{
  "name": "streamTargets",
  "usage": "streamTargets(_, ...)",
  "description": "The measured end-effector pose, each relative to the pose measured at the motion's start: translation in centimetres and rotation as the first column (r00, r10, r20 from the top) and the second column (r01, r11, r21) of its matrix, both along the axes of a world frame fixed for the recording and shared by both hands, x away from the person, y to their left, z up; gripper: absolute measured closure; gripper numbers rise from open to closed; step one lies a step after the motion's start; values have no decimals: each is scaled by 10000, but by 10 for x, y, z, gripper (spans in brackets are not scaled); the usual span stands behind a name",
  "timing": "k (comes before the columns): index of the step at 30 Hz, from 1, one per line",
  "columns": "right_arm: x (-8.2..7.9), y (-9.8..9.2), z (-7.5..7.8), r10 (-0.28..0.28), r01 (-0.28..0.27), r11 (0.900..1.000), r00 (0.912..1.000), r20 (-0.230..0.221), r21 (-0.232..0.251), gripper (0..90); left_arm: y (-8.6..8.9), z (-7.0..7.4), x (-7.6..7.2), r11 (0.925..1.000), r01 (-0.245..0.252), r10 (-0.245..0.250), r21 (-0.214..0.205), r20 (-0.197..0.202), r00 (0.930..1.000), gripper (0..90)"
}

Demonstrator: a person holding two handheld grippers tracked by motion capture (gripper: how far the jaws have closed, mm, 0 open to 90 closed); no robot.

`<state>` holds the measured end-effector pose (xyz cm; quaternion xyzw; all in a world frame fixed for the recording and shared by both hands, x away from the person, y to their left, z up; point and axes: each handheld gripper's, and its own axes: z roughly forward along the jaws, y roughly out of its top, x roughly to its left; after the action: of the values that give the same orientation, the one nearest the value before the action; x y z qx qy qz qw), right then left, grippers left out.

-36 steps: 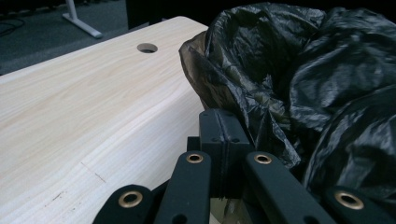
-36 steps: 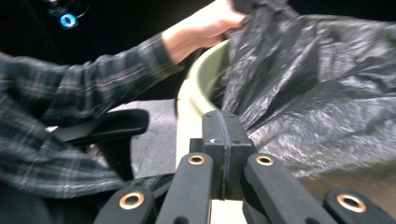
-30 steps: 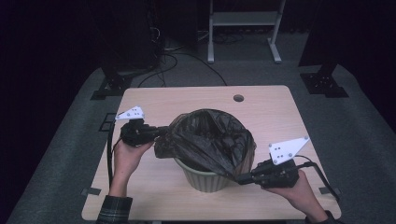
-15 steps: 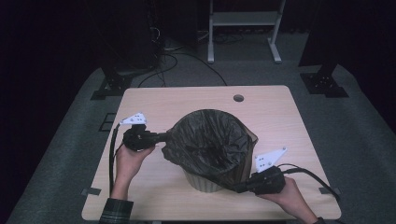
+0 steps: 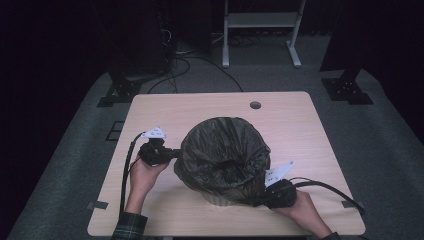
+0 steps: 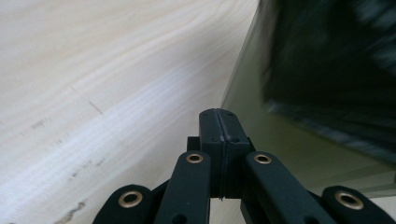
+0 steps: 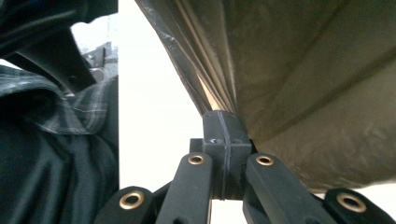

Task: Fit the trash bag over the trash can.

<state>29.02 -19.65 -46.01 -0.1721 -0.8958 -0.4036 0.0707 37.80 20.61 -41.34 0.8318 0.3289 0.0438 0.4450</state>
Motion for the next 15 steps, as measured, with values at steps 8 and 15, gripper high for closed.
streamTargets(8, 2, -5, -1, -155, 154, 9998, 9998, 145, 90, 851, 10, 5, -5, 9967, -245, 263, -772, 218, 9994, 792)
streamTargets(15, 0, -24, 26, -462, 426, 9963, 9978, 468, 751, 542, 33, 40, -19, 9903, -551, 657, -1274, 808, 9946, 561)
